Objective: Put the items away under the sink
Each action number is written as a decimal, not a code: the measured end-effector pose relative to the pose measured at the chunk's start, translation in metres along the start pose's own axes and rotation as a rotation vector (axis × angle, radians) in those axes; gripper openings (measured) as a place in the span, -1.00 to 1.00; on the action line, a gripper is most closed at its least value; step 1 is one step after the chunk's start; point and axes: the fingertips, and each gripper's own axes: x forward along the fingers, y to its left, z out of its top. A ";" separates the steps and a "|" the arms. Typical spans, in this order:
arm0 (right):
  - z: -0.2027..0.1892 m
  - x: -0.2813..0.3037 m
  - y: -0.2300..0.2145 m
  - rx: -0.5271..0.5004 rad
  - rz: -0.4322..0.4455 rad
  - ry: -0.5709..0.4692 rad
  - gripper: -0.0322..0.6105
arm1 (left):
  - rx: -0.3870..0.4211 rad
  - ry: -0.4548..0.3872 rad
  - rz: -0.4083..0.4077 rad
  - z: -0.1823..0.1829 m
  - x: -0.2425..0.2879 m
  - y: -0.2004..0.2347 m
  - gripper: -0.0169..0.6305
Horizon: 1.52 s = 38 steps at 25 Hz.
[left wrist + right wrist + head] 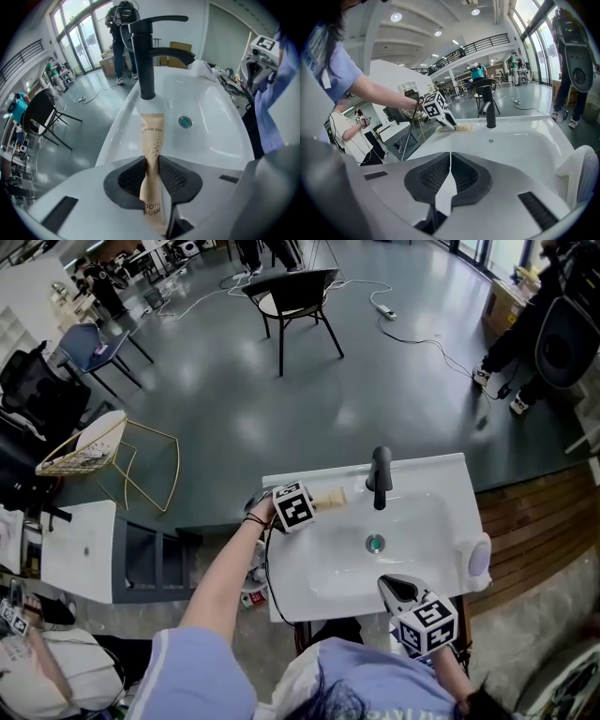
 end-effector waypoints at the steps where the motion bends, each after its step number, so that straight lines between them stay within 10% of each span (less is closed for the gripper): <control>1: -0.001 -0.001 0.002 -0.002 0.002 -0.001 -0.83 | -0.021 -0.015 0.007 0.000 -0.002 -0.004 -0.65; 38: -0.076 -0.134 0.084 -0.119 0.050 -0.140 -0.83 | -0.705 -0.564 0.282 0.031 -0.163 -0.288 -0.72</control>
